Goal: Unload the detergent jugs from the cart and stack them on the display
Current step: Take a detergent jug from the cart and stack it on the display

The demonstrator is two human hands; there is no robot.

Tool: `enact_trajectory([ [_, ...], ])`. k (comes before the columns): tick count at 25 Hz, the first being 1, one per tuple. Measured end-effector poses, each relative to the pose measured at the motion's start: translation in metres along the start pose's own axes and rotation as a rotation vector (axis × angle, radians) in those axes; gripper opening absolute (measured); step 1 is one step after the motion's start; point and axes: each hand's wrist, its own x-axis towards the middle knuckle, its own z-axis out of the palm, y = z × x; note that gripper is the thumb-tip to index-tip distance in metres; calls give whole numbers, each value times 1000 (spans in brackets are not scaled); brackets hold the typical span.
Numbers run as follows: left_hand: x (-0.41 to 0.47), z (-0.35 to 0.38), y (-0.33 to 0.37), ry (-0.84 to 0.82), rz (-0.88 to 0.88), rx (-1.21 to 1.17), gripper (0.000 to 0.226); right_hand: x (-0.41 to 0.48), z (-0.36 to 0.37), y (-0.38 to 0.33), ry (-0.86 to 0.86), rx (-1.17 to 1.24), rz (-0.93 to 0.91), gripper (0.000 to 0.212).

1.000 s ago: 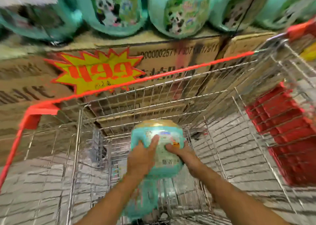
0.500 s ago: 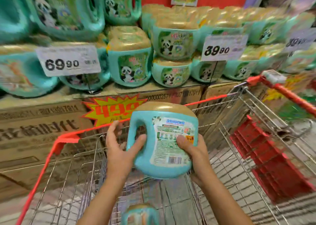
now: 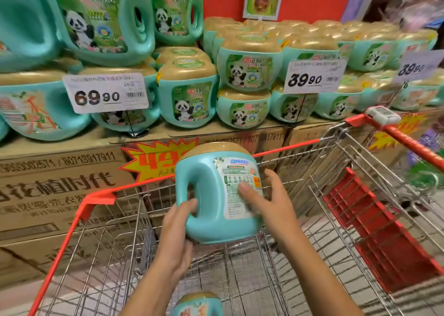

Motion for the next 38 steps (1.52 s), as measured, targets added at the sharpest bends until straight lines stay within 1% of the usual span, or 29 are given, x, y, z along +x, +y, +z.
enact_trajectory([
  [1, -1, 0, -1, 19, 28, 29, 7, -4, 5, -5, -27, -86, -25, 114],
  [3, -2, 3, 0, 10, 88, 73, 6, -11, 20, -11, -90, -152, -93, 122],
  [4, -3, 4, 2, -24, 126, 100, 17, -12, 24, -13, -84, -139, -106, 123],
  [5, -4, 4, 4, -68, 160, 130, 33, -11, 25, -13, -70, -51, -106, 116],
  [7, -3, 3, 10, -109, 219, 173, 60, -8, 20, -10, -74, 263, -90, 91],
  [8, 0, 2, 12, -126, 228, 167, 68, -7, 16, -7, -105, 424, -62, 85],
  [9, 2, 3, 14, -148, 205, 142, 77, -7, 13, -3, -154, 558, -30, 86],
  [11, 4, 9, 14, -198, 39, -3, 103, -9, 9, 4, -265, 698, -31, 83],
  [12, 5, 11, 12, -236, -66, -111, 106, -10, 9, 4, -315, 733, -39, 78],
  [13, 5, 14, 9, -279, -129, -184, 99, -11, 9, 3, -339, 733, -31, 75],
  [14, 3, 16, 6, -322, -138, -216, 86, -11, 9, -2, -337, 709, -18, 74],
  [15, 3, 17, 2, -325, -117, -214, 77, -12, 8, -7, -292, 646, -29, 74],
  [16, 2, 20, 1, -293, -80, -205, 75, -12, 6, -13, -193, 574, -70, 73],
  [18, 3, 26, 1, -180, 5, -186, 94, -14, 1, -22, 167, 384, -240, 64],
  [19, 3, 28, 2, -141, 48, -167, 106, -18, -1, -29, 259, 319, -332, 56],
  [20, 3, 29, 2, -116, 97, -139, 112, -22, 2, -37, 233, 295, -384, 50],
  [22, 1, 31, 3, -93, 181, -79, 114, -26, 13, -46, 93, 215, -360, 49],
  [23, 0, 30, 3, -84, 202, -64, 113, -26, 19, -49, 102, 151, -339, 49],
  [24, -1, 28, 3, -75, 214, -65, 111, -25, 23, -51, 159, 140, -324, 45],
  [25, -2, 25, 4, -57, 222, -62, 108, -23, 25, -51, 236, 207, -311, 39],
  [26, -3, 20, 5, -40, 226, -58, 100, -22, 24, -52, 285, 343, -290, 31],
  [27, -5, 15, 9, -28, 226, -62, 94, -23, 20, -50, 283, 501, -268, 24],
  [28, -6, 10, 15, -29, 226, -69, 94, -24, 15, -49, 241, 641, -250, 23],
  [30, -7, 2, 26, -92, 206, -96, 101, -24, 8, -47, 117, 804, -215, 30],
  [32, -10, 0, 35, -182, 155, -167, 87, -22, 7, -47, 52, 848, -170, 32],
  [33, -12, -2, 36, -197, 152, -178, 79, -21, 10, -47, 40, 841, -155, 27],
  [35, -18, -6, 38, -141, 175, -163, 82, -20, 19, -46, 49, 797, -120, 5],
  [36, -22, -11, 38, -99, 176, -158, 85, -21, 26, -45, 57, 767, -98, 5],
  [38, -30, -23, 38, -54, 174, -129, 83, -26, 41, -41, 52, 713, -83, 32],
])
